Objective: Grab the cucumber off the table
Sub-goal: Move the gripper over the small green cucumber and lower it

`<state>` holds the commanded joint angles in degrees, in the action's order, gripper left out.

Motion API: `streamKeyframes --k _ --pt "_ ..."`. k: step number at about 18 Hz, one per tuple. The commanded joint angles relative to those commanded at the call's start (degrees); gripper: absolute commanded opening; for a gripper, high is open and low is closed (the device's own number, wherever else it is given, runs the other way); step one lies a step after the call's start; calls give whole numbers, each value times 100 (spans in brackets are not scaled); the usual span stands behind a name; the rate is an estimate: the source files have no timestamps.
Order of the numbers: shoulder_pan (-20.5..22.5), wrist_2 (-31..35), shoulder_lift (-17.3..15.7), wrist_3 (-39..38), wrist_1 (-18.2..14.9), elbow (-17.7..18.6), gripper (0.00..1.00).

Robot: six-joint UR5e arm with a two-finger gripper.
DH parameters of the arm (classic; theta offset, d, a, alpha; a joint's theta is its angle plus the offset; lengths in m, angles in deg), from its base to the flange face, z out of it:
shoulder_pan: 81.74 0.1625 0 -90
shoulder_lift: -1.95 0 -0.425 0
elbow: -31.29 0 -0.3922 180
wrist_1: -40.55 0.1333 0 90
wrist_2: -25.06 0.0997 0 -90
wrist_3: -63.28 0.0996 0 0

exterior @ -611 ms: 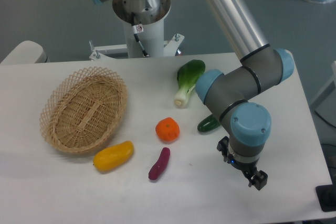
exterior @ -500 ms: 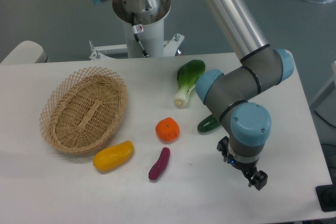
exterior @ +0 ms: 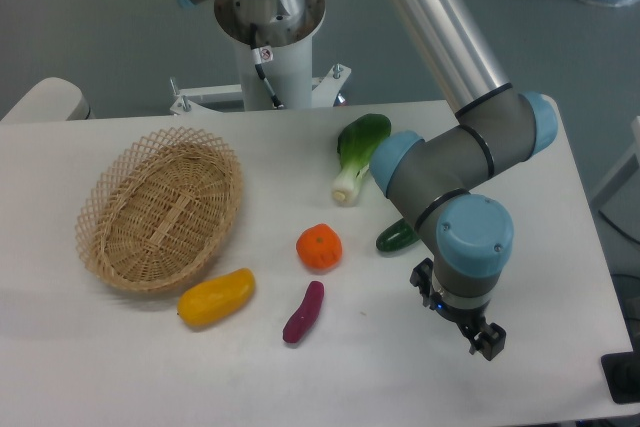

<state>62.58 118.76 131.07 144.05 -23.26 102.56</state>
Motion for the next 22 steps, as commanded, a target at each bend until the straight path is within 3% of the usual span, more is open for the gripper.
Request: streamKeyframes --k 7,16,22 --pt "175 9 -422 105 -26 677 100" --pt "545 61 -668 940 0 1336 100" --pt "738 53 -861 1011 61 1854 100"
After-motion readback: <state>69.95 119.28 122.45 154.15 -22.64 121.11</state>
